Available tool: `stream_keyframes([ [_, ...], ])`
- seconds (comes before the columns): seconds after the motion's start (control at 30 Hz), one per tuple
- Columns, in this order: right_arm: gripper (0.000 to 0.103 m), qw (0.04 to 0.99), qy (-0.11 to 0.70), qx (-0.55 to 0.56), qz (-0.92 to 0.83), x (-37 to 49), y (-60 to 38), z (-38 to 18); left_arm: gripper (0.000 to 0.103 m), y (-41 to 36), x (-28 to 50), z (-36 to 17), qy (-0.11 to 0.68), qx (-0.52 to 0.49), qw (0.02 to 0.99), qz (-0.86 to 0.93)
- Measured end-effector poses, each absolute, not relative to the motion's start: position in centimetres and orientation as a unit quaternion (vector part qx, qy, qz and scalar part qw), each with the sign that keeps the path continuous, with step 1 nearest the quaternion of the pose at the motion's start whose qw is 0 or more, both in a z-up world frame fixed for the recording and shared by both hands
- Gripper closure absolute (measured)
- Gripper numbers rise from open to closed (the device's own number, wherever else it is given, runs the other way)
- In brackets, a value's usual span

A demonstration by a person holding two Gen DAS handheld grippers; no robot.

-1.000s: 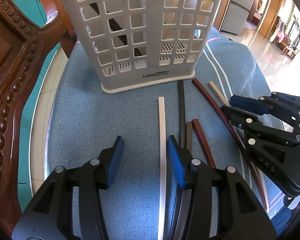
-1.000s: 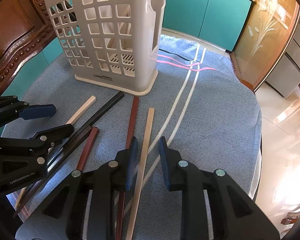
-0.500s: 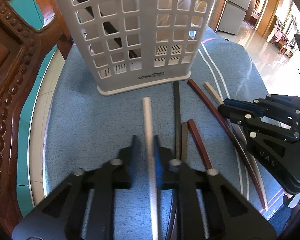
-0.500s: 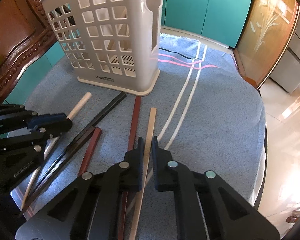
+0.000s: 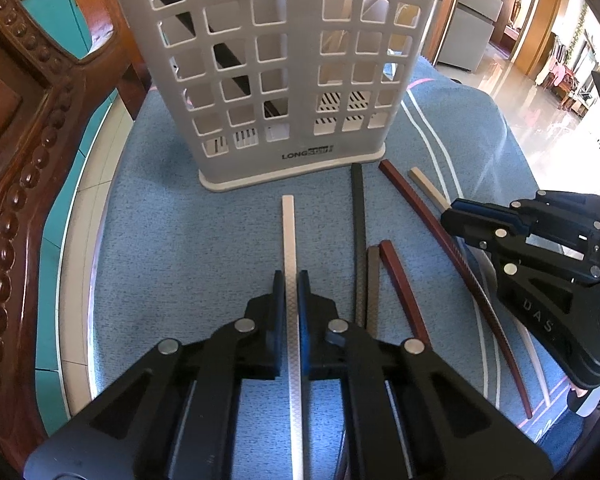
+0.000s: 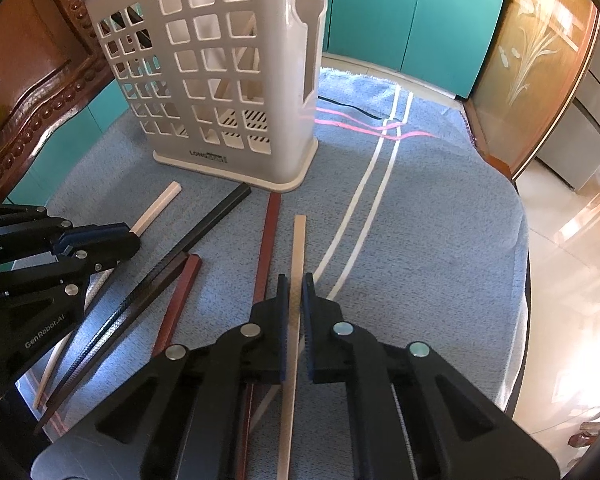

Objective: Organize utensils
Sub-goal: 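Close the right tool on the light wooden chopstick while the left tool grips the white-striped chopstick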

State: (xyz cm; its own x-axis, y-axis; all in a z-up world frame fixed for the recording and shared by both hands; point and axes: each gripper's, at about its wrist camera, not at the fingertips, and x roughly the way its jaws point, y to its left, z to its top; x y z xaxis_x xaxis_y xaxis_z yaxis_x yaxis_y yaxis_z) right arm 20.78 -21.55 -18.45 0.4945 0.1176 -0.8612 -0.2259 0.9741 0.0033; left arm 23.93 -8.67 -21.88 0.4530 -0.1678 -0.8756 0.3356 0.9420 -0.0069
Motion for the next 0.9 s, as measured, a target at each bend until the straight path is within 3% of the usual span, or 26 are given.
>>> stream_keyframes([
  [0.9, 0.095, 0.861, 0.497, -0.051, 0.099, 20.96, -21.53, -18.52, 0.096, -9.47, 23.83, -21.95, 0.499, 0.096, 0.849, -0.149],
])
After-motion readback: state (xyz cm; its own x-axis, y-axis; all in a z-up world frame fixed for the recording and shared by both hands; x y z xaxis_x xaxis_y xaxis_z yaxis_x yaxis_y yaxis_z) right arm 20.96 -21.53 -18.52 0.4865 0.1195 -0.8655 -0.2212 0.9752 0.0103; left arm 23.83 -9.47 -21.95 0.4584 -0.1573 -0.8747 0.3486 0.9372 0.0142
